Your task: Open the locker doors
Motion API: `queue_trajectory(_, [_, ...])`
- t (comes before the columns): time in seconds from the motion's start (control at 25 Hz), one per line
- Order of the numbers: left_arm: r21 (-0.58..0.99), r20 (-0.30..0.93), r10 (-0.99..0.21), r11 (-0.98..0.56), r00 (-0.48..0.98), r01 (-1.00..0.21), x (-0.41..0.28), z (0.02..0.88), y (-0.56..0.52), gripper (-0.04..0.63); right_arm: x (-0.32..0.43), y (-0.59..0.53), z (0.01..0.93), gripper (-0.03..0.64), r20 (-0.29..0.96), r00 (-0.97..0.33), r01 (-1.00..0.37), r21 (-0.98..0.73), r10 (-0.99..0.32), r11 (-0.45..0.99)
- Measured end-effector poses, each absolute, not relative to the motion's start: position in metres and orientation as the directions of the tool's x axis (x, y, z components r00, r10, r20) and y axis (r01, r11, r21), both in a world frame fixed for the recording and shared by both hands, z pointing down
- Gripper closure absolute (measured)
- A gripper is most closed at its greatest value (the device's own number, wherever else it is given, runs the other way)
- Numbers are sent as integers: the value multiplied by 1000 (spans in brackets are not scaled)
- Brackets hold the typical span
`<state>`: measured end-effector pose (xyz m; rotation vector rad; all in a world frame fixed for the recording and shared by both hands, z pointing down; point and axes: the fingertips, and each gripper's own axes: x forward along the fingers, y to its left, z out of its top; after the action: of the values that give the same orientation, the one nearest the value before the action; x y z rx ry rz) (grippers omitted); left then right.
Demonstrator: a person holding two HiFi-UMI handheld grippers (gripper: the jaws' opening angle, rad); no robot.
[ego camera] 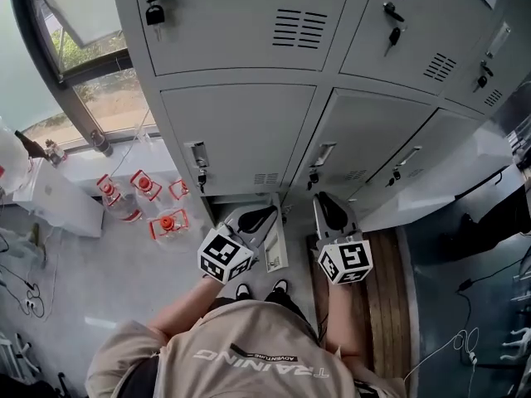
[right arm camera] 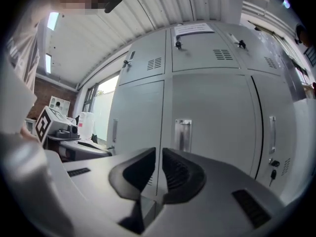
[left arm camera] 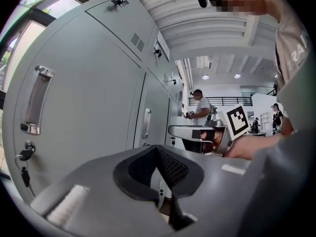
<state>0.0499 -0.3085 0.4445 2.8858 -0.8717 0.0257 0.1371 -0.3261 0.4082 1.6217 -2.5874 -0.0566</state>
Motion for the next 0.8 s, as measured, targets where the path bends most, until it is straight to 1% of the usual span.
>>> queue_trajectory(0.2, [130, 59, -559, -817, 827, -561, 59, 445, -331, 588, 151, -371, 399, 596, 43, -426, -899, 89, -904, 428])
queue_trajectory(0.24, [135, 62, -562, -814, 825, -565, 60, 446, -334, 588, 152, -380, 398, 571, 45, -434, -895, 91, -900, 437])
queue_trajectory(0.28, [141, 67, -567, -809, 821, -570, 61, 448, -337, 588, 152, -387, 398, 525, 49, -447, -888, 95, -893, 450])
queue_trajectory(0.32, [146, 72, -574, -803, 815, -578, 61, 450, -340, 588, 150, -393, 398, 512, 55, -462, -880, 100, -885, 465])
queue_trajectory(0.52, [162, 99, -617, -764, 781, -624, 58, 460, -348, 588, 141, -417, 404, 512, 72, -508, -851, 111, -859, 513])
queue_trajectory(0.8, [193, 141, -657, -716, 741, -671, 43, 480, -350, 588, 127, -428, 409, 499, 49, -548, -833, 68, -835, 550])
